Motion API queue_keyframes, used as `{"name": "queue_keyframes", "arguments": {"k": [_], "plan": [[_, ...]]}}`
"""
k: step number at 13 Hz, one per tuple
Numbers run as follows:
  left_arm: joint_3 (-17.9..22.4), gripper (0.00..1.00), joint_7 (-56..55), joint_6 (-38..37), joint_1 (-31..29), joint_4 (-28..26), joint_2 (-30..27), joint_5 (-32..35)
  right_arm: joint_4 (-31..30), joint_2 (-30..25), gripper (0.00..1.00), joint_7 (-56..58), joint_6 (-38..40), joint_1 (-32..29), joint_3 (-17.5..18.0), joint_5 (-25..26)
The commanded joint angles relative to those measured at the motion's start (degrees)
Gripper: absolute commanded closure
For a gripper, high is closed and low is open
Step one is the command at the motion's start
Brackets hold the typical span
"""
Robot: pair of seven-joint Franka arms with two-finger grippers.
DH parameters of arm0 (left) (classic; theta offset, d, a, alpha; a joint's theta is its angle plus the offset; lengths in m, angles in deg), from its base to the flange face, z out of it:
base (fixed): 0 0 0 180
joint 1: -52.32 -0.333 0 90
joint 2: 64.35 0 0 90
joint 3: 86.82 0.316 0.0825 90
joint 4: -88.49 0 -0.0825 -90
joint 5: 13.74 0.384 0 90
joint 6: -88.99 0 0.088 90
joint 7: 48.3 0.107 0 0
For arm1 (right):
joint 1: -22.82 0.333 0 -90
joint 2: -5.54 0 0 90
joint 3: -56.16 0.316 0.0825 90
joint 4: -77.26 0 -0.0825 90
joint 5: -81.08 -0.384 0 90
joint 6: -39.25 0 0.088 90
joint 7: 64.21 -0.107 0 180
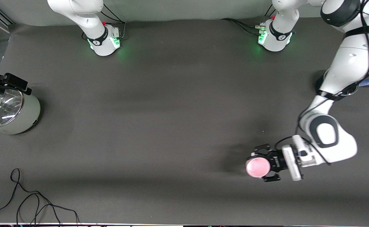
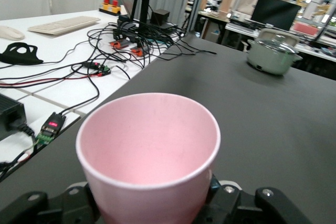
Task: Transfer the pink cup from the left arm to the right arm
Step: 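Lift the pink cup with the left gripper toward the table middle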
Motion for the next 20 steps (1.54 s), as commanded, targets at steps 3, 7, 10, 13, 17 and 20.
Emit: {"name": "queue_keyframes", "arguments": {"k": [3, 7, 10, 13, 17, 20], "plan": [[-6.9, 1.0, -13.7, 24.0, 10.0, 1.1, -0.8, -0.6, 0.5, -0.5, 0.0, -1.0, 0.4, 0.4, 0.0, 0.1], [-7.0, 1.0, -25.1, 44.2, 25.3, 6.3, -0.8, -0.3, 0.6, -0.5, 0.0, -1.0, 0.4, 0.4, 0.0, 0.0], [-5.6, 1.0, -30.2, 54.4, 36.0, 9.4, -0.6, -0.4, 0.6, -0.5, 0.0, -1.0, 0.4, 0.5, 0.1, 0.0], [1.6, 1.0, -32.9, 60.4, 48.8, 13.5, -0.4, -0.6, 0.6, -0.5, 0.0, -1.0, 0.2, 0.5, 0.2, -0.1], [18.7, 1.0, -38.9, 62.0, 65.6, 18.5, -0.2, -0.6, 2.1, 0.4, 0.0, -1.2, 0.0, 0.5, 2.4, -0.1], [25.1, 1.0, -40.3, 62.0, 71.2, 18.7, -0.1, -0.6, 2.5, 0.7, 0.0, -3.2, -1.3, 0.5, 6.2, -0.2]]}}
